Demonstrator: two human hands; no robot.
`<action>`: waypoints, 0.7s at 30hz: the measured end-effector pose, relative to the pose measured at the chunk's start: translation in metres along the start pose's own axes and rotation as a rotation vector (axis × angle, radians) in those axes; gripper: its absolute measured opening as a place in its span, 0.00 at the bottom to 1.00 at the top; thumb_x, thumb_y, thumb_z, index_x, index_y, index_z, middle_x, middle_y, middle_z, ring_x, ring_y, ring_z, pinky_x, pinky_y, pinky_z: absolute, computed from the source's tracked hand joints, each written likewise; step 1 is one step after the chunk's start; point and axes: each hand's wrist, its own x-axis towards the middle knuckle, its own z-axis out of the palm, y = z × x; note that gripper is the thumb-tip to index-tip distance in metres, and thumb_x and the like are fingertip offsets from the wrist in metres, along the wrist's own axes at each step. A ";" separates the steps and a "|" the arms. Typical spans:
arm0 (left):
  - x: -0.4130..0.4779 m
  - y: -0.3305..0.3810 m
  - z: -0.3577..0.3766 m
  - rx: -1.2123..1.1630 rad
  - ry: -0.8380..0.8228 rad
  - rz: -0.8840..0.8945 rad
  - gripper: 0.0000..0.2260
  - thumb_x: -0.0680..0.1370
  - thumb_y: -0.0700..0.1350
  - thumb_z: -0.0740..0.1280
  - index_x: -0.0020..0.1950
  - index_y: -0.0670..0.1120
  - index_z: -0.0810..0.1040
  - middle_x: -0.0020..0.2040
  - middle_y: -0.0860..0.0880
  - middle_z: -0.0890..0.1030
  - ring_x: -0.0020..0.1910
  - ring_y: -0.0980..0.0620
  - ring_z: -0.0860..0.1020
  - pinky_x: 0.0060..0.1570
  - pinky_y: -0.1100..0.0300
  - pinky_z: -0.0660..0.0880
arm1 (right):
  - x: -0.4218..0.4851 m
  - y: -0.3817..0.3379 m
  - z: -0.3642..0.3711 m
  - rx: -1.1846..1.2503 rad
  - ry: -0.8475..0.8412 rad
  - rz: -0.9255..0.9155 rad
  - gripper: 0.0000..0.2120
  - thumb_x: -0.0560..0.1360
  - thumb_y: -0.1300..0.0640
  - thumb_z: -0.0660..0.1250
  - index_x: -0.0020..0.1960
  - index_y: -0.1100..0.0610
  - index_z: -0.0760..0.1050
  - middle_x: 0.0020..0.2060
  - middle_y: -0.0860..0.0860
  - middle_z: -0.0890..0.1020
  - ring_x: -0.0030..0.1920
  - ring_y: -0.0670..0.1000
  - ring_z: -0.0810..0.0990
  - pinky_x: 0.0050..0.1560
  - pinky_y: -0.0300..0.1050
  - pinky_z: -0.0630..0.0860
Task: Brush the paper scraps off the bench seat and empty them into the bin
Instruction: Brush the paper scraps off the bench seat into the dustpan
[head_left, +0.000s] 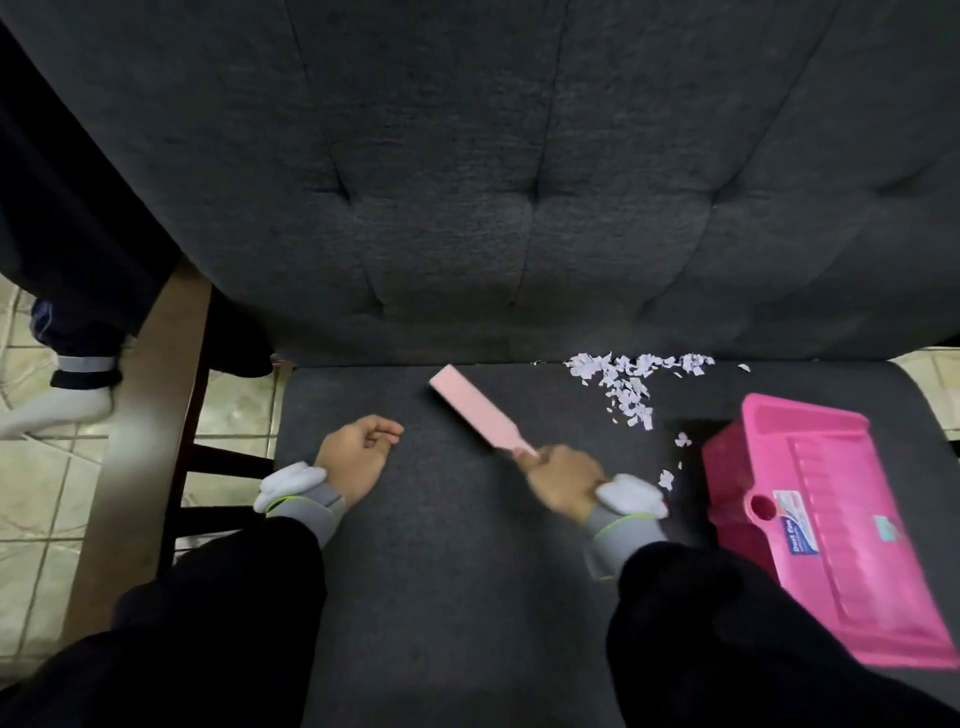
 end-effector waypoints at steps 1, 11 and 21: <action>-0.001 0.001 0.001 -0.003 0.004 0.001 0.11 0.76 0.35 0.60 0.50 0.44 0.80 0.44 0.50 0.81 0.42 0.56 0.76 0.40 0.83 0.65 | 0.001 -0.001 0.010 0.026 -0.031 -0.003 0.23 0.79 0.41 0.53 0.59 0.56 0.77 0.59 0.58 0.79 0.61 0.60 0.76 0.57 0.45 0.71; -0.019 0.012 0.019 -0.006 0.000 0.042 0.11 0.75 0.33 0.61 0.49 0.44 0.80 0.44 0.48 0.82 0.48 0.52 0.79 0.42 0.79 0.66 | 0.001 0.116 -0.020 0.238 0.208 0.315 0.23 0.80 0.43 0.52 0.61 0.56 0.76 0.61 0.59 0.78 0.62 0.61 0.75 0.59 0.47 0.70; -0.029 0.017 0.032 -0.020 0.028 0.001 0.10 0.76 0.34 0.61 0.49 0.45 0.80 0.46 0.46 0.84 0.49 0.51 0.79 0.44 0.70 0.68 | -0.008 0.019 0.023 0.260 -0.005 -0.039 0.20 0.80 0.44 0.53 0.55 0.57 0.77 0.57 0.59 0.80 0.59 0.60 0.76 0.54 0.45 0.71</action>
